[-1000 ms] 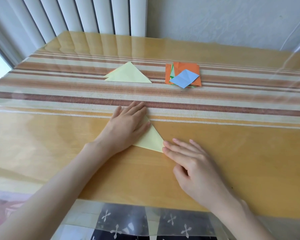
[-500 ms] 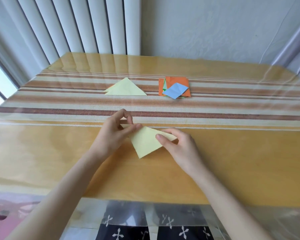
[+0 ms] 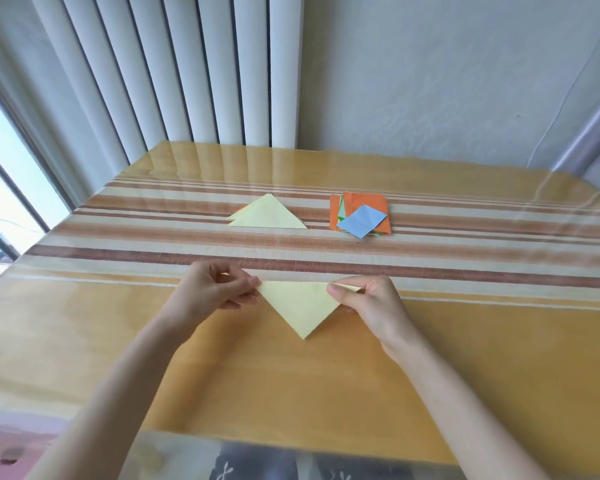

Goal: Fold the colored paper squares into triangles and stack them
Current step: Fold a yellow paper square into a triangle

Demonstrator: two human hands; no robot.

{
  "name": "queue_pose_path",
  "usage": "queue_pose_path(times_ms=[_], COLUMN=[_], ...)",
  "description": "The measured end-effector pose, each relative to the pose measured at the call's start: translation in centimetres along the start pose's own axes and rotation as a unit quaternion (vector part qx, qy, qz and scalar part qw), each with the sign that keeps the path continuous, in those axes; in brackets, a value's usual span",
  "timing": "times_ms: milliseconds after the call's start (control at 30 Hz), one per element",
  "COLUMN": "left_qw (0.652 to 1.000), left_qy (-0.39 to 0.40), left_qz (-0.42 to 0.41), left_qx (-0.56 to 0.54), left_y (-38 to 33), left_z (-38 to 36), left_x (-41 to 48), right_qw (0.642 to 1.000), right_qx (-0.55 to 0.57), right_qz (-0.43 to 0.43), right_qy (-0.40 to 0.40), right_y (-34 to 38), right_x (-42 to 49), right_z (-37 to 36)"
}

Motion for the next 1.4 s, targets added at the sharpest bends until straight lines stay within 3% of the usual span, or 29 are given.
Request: queue_pose_path(times_ms=[67, 100, 233, 333, 400, 500, 567, 633, 700, 767, 900, 1000, 1100, 1267, 1400], left_qw=[0.992, 0.985, 0.943, 0.903, 0.861, 0.758, 0.719, 0.701, 0.699, 0.715, 0.771, 0.768, 0.779, 0.843, 0.837], left_qy=[-0.080, -0.084, 0.068, -0.017, -0.091, -0.127, -0.132, -0.117, -0.078, -0.041, 0.018, -0.001, 0.004, 0.047, 0.048], left_qz=[-0.059, -0.099, -0.208, -0.256, -0.331, -0.458, -0.487, -0.491, -0.483, -0.457, -0.368, -0.367, -0.312, -0.202, -0.179], left_qx=[0.083, 0.112, 0.250, 0.346, 0.376, 0.447, 0.478, 0.504, 0.522, 0.528, 0.519, 0.526, 0.544, 0.496, 0.515], left_y=[-0.7, -1.5, -4.6, -5.6, -6.1, -5.4, -4.0, -2.6, -1.2, 0.0, 1.3, 1.6, 2.2, 3.3, 3.8], left_z=[1.9, 2.0, -1.3, -0.8, 0.3, 0.9, 1.3, 1.5, 1.4, 1.2, 0.9, 0.7, 0.1, -0.8, -0.3], left_x=[0.9, 1.3, 2.5, 4.2, 5.2, 6.8, 8.3, 9.8, 11.0, 11.7, 12.5, 12.1, 11.1, 10.4, 10.3], right_qw=[1.000, 1.000, 0.996, 0.988, 0.977, 0.926, 0.877, 0.822, 0.775, 0.762, 0.765, 0.773, 0.767, 0.802, 0.812], right_qx=[-0.015, -0.015, -0.027, -0.010, -0.038, -0.158, -0.266, -0.385, -0.474, -0.507, -0.535, -0.570, -0.589, -0.562, -0.561], right_qz=[0.011, 0.016, 0.087, 0.152, 0.206, 0.337, 0.395, 0.415, 0.416, 0.403, 0.357, 0.276, 0.254, 0.170, 0.128], right_qy=[-0.007, -0.006, 0.010, -0.016, -0.031, -0.059, -0.064, -0.053, -0.039, -0.018, 0.016, 0.033, 0.021, 0.113, 0.095], right_y=[0.6, 1.0, 3.1, 4.8, 5.6, 5.6, 4.7, 3.4, 2.3, 1.4, 1.0, 1.6, 1.8, 0.8, 0.6], right_x=[0.7, 1.0, 2.9, 5.0, 6.9, 9.8, 12.0, 13.9, 15.2, 15.9, 16.6, 15.8, 13.8, 13.4, 13.5], right_z=[0.5, 0.6, -0.4, -1.3, -1.9, -2.6, -3.1, -3.6, -3.8, -4.1, -4.1, -4.3, -6.9, -10.8, -8.9])
Point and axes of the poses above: each hand's wrist, its own x-axis towards the middle knuckle, its own z-axis out of the back of the hand, y = z × x, the point moved 4 cm from there along x, towards the middle knuckle, and after that the axes turned 4 degrees about -z, right-handed, at the moved point
